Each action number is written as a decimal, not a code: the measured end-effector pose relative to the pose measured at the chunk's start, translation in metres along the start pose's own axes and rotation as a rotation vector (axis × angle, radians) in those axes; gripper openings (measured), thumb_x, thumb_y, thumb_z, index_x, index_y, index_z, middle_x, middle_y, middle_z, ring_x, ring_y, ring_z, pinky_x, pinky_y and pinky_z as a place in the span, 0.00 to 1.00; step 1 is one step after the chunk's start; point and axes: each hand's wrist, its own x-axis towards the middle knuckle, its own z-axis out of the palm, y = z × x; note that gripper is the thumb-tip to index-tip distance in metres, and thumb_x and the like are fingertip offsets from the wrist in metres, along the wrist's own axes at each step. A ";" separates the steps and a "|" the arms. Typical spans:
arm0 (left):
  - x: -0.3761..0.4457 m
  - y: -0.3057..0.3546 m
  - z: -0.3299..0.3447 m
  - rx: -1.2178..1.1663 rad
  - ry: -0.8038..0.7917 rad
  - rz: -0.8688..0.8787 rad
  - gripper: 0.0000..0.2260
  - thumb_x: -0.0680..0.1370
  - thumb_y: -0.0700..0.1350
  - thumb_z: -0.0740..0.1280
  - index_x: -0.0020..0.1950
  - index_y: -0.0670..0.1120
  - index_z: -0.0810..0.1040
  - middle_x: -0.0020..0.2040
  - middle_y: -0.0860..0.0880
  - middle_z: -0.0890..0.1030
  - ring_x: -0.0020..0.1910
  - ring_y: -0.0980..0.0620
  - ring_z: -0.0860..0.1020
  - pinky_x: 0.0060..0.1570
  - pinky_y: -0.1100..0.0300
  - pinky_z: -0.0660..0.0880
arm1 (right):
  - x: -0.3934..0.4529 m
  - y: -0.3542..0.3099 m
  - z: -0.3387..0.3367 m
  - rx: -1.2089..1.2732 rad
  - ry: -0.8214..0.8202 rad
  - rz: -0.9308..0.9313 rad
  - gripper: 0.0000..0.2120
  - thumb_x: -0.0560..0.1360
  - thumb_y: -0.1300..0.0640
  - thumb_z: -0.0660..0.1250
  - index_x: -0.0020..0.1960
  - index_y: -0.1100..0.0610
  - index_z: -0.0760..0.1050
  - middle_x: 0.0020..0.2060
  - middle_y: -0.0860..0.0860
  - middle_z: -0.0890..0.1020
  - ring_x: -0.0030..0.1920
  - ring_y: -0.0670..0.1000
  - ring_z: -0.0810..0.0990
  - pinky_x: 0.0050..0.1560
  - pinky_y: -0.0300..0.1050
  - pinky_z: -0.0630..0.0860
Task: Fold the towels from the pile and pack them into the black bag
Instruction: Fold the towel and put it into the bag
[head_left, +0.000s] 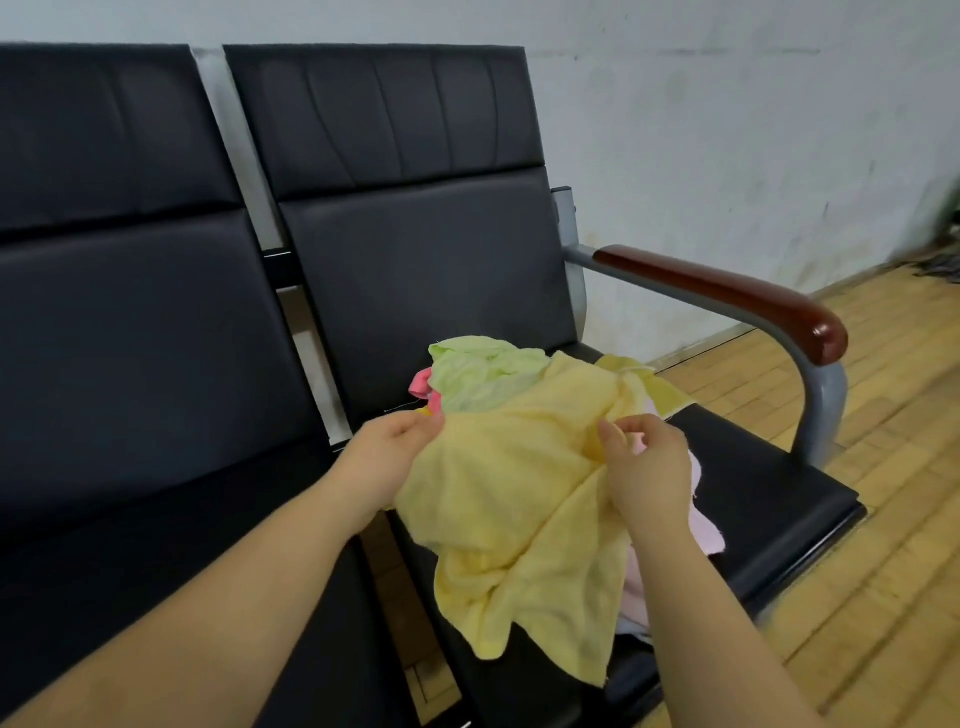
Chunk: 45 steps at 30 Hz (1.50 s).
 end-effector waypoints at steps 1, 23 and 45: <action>-0.002 0.002 -0.002 -0.055 0.000 -0.026 0.13 0.80 0.55 0.61 0.53 0.49 0.81 0.46 0.52 0.83 0.43 0.57 0.81 0.36 0.67 0.74 | -0.007 -0.008 0.000 0.078 -0.025 -0.028 0.06 0.77 0.52 0.67 0.46 0.54 0.74 0.48 0.45 0.73 0.49 0.46 0.71 0.53 0.43 0.68; -0.047 0.008 -0.025 -0.333 -0.388 -0.278 0.14 0.78 0.43 0.66 0.63 0.44 0.77 0.55 0.45 0.83 0.54 0.47 0.82 0.52 0.53 0.79 | -0.064 -0.043 0.041 0.680 -0.385 0.236 0.16 0.74 0.60 0.69 0.62 0.56 0.74 0.54 0.51 0.82 0.57 0.53 0.80 0.60 0.56 0.76; -0.008 -0.020 0.016 0.102 -0.065 -0.161 0.15 0.82 0.49 0.60 0.67 0.48 0.74 0.64 0.49 0.75 0.57 0.50 0.73 0.53 0.61 0.66 | -0.041 -0.001 0.012 -0.529 -0.510 -0.135 0.31 0.80 0.40 0.53 0.78 0.50 0.50 0.78 0.51 0.45 0.77 0.54 0.40 0.76 0.56 0.46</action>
